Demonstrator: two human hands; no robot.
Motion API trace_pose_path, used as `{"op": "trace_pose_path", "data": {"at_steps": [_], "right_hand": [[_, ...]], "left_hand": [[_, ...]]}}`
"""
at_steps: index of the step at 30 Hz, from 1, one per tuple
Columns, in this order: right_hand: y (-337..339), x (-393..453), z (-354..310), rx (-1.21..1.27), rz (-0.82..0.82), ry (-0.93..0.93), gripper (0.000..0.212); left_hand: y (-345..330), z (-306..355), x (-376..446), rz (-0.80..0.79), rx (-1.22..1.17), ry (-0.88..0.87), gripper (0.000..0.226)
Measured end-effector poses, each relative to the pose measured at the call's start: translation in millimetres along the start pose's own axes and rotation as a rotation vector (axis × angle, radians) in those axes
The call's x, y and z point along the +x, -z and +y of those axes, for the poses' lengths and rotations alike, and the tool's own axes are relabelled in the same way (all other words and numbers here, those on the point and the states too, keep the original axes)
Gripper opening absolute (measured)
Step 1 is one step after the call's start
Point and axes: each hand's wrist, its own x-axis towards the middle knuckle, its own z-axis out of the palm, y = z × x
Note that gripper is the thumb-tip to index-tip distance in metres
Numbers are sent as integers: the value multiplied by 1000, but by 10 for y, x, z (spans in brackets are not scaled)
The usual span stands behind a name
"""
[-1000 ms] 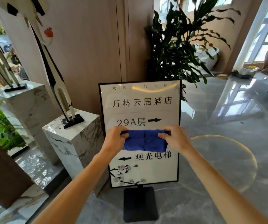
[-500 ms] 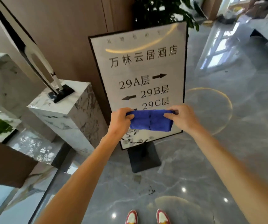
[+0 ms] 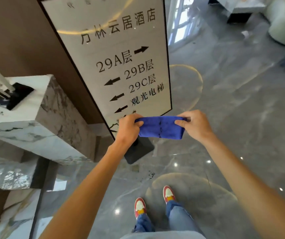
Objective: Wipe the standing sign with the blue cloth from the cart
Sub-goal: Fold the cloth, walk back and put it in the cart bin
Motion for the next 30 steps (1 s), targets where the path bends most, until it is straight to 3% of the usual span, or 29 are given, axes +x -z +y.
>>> {"op": "trace_pose_path", "data": {"at_steps": [17,30], "right_hand": [[696,-1550,915,96,365,-313,13],[1290,-3447,1745,168,593,-538,10]], "left_hand": [[-1029,955,-514,-283,18,-281,20],[-2124,1884,-1706,-508,50,-487,20]]}}
